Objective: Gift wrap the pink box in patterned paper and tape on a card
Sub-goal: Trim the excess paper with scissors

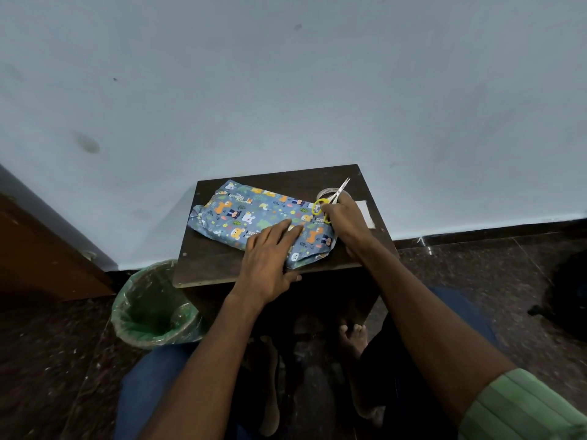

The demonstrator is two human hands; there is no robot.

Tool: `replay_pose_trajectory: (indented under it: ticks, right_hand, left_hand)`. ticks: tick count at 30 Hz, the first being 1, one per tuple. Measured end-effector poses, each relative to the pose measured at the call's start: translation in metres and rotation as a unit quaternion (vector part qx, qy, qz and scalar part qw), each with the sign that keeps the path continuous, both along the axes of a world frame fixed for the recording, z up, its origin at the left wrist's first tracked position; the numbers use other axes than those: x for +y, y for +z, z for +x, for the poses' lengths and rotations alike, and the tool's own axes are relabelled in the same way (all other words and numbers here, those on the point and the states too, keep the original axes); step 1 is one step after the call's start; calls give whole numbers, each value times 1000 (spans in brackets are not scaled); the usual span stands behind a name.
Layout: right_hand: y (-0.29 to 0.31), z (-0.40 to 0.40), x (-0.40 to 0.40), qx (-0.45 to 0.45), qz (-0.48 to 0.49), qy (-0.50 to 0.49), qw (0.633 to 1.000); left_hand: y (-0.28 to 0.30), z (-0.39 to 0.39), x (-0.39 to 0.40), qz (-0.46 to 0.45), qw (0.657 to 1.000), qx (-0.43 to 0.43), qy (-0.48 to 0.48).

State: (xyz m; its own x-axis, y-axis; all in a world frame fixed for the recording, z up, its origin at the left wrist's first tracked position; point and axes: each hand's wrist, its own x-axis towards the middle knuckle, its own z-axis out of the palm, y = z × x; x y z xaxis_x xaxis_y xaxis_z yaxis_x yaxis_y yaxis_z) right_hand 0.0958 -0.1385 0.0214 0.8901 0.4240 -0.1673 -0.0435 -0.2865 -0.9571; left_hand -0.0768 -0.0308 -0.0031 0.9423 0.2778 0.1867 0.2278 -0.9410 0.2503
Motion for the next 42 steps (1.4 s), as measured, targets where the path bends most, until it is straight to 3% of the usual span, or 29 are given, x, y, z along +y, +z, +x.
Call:
replay_pose_trajectory:
  ticks: [6,13,20,29,39,42]
  right_hand:
    - [2,0,4,-13,-23,12,1000]
    - [4,10,3,9,39,7,999]
    - [-1,10,1,-1,-13,23,1000]
    - [-6,11,4,-5,-13,28,1000]
    - [-7,24,-1,134,81,-27,987]
    - [-7,20,-1,99,88,-35,991]
  left_hand:
    - [-1,1,3,-2,1000,3,1]
    - [3,-1,9,3,999,36,-5]
    - [4,-4,7,21,999,42,-3]
    - [-8,-10,12,33,999,-1,-26]
    - [12,-15,21,35,980,-195,25]
    - [18,-18,25,21,968,-247,46]
